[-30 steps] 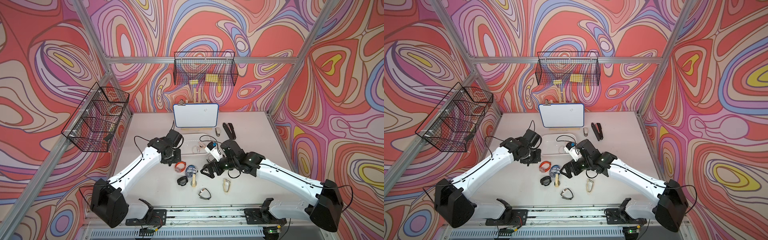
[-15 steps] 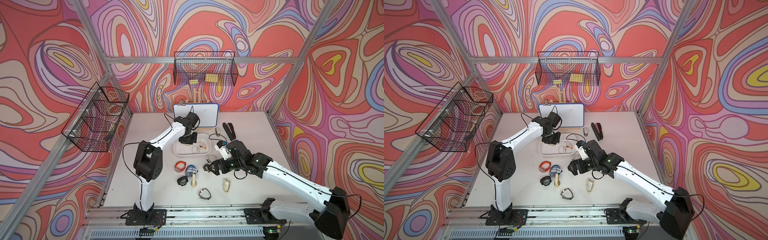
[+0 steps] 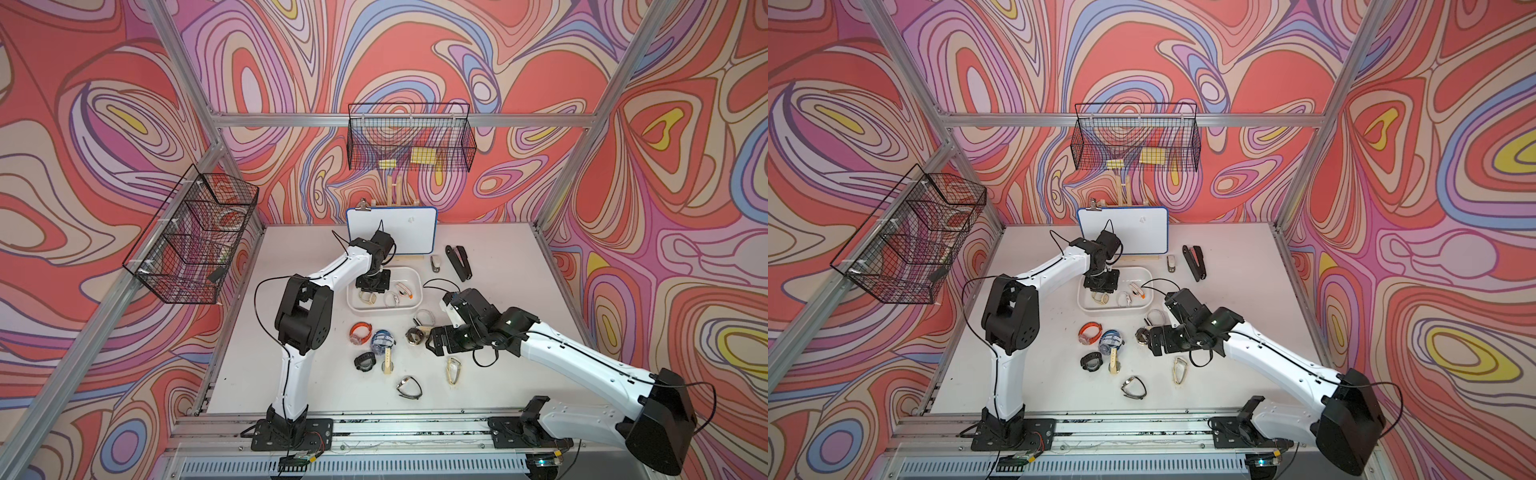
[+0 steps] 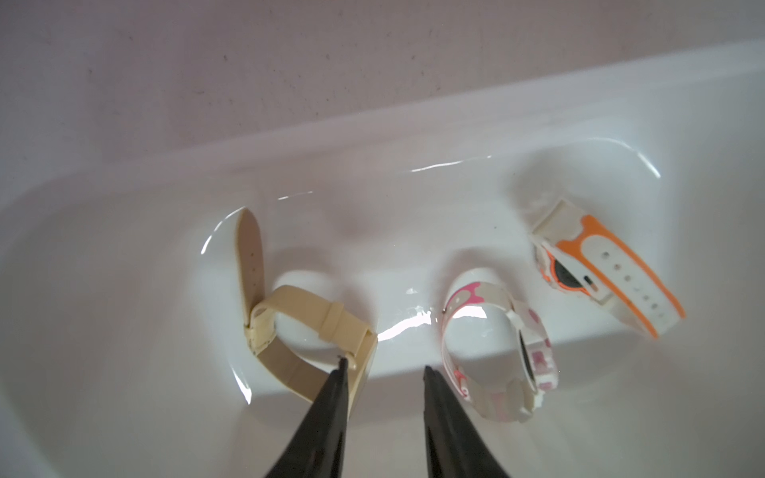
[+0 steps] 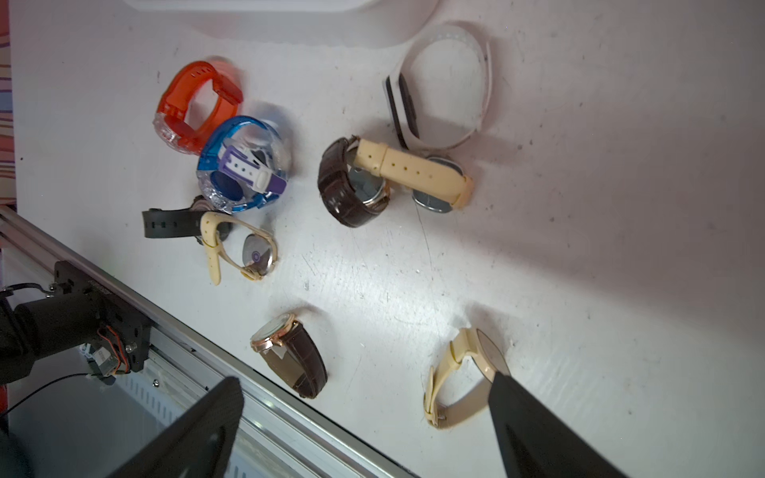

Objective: Put the watch into the storage box
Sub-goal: Place the watch in the storage box, then pick up the watch at the center of the board.

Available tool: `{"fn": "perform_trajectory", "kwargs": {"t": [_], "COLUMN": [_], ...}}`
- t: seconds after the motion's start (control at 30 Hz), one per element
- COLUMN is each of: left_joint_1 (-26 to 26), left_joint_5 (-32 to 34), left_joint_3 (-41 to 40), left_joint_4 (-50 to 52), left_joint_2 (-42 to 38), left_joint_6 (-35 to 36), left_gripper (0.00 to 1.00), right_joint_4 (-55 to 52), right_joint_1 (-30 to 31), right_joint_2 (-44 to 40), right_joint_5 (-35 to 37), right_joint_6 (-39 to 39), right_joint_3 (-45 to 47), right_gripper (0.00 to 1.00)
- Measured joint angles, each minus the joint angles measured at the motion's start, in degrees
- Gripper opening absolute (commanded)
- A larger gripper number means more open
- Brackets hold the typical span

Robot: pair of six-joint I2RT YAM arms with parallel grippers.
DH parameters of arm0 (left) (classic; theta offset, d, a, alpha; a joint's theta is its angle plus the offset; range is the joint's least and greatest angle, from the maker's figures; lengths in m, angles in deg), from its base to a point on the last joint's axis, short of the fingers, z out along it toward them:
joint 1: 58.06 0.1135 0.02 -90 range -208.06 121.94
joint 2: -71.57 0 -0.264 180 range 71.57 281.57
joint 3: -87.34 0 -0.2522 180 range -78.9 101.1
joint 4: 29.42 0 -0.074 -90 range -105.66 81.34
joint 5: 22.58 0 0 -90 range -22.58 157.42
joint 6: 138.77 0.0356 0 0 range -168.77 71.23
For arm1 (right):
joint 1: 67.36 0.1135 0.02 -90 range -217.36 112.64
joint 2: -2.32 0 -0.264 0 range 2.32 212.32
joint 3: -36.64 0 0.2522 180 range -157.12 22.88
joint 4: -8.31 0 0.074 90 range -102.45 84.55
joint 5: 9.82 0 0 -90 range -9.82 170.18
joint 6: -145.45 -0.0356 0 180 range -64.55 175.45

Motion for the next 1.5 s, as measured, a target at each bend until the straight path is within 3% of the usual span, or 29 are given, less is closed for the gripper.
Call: {"fn": "perform_trajectory", "kwargs": {"t": [0.2,0.4,0.5,0.63,0.83,1.03,1.13,1.5], "left_joint_1": [-0.3,-3.4,-8.0,-16.8,-27.4,-36.8,-41.3,-47.5], "left_joint_5": [-0.2,0.0,1.2,3.8,7.3,12.3,15.0,19.2], "left_joint_3": [-4.1,-10.0,-12.4,-16.7,-26.3,-32.2,-34.4,-37.8], "left_joint_4": [-1.3,-2.4,-3.7,-4.7,-4.8,-5.4,-5.8,-7.5], "left_joint_2": [-3.3,-19.6,-29.4,-39.6,-50.8,-58.8,-60.9,-61.2], "left_joint_6": [-0.5,-1.9,-2.0,-1.9,-2.8,-5.4,-6.7,-9.2], "left_gripper": [0.7,0.84,0.86,0.99,1.0,1.0,1.0,1.0], "right_joint_4": [-4.9,-10.4,-10.7,-10.6,-8.0,-4.1,-2.8,-2.8], "right_joint_1": [-0.3,-0.3,-0.4,-0.4,-0.4,-0.4,-0.5,-2.2], "right_joint_2": [-0.1,-1.0,-3.4,-5.8,-2.1,3.6,5.5,5.3], "right_joint_5": [1.0,1.3,1.0,0.3,-0.6,-0.7,-0.2,2.1], "right_joint_6": [-3.7,-8.5,-11.5,-14.8,-16.9,-18.0,-17.9,-17.6], "right_joint_3": [0.1,0.4,2.7,5.9,8.7,9.9,9.9,10.2], "right_gripper": [0.93,0.8,0.75,0.7,0.67,0.52,0.5,0.44]}}
